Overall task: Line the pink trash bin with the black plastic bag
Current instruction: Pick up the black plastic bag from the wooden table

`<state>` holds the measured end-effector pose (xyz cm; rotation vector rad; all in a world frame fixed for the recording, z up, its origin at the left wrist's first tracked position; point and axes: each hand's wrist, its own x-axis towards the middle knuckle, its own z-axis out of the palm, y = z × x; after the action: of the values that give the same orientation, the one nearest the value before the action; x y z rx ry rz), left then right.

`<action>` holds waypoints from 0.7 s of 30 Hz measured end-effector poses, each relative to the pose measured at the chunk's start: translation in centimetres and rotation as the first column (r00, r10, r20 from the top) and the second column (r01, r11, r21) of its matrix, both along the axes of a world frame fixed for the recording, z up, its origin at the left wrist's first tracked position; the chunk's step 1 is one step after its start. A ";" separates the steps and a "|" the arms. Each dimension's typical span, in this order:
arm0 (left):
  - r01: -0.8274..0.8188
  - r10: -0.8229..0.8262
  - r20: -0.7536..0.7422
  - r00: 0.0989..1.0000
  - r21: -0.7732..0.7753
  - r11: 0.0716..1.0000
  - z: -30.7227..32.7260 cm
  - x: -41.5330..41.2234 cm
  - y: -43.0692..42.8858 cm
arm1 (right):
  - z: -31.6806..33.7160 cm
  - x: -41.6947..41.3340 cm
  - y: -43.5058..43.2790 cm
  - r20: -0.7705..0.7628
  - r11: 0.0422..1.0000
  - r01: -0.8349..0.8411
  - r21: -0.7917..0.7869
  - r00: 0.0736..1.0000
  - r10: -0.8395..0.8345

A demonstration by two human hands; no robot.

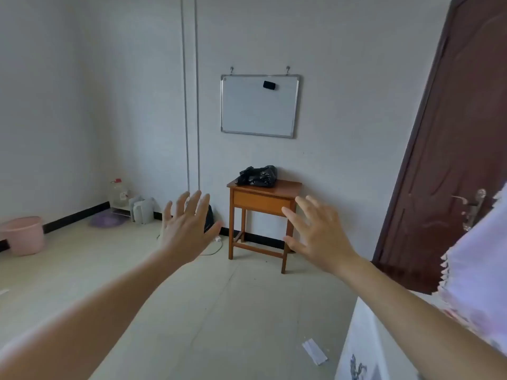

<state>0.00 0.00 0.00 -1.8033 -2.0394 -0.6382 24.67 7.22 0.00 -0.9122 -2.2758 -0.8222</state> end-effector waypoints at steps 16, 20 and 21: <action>0.032 -0.032 -0.060 0.998 -0.006 0.999 -0.7 0.0 14.9 | -0.8 -1.4 16.1 -0.017 0.999 0.018 -0.036 1.000 -0.019; -0.005 0.004 -0.081 0.997 -0.016 1.000 -0.8 -3.1 19.3 | -0.3 -3.3 20.6 0.137 0.999 0.033 -0.039 0.990 -0.028; -0.005 0.005 -0.088 0.996 0.001 1.000 -0.5 -4.0 20.6 | 0.5 -3.7 21.9 0.136 0.998 0.051 -0.043 0.990 -0.045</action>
<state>-3.99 20.55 -0.54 -1.7927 -1.9855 -0.5481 20.99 29.10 0.49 -0.9623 -2.4069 -0.8791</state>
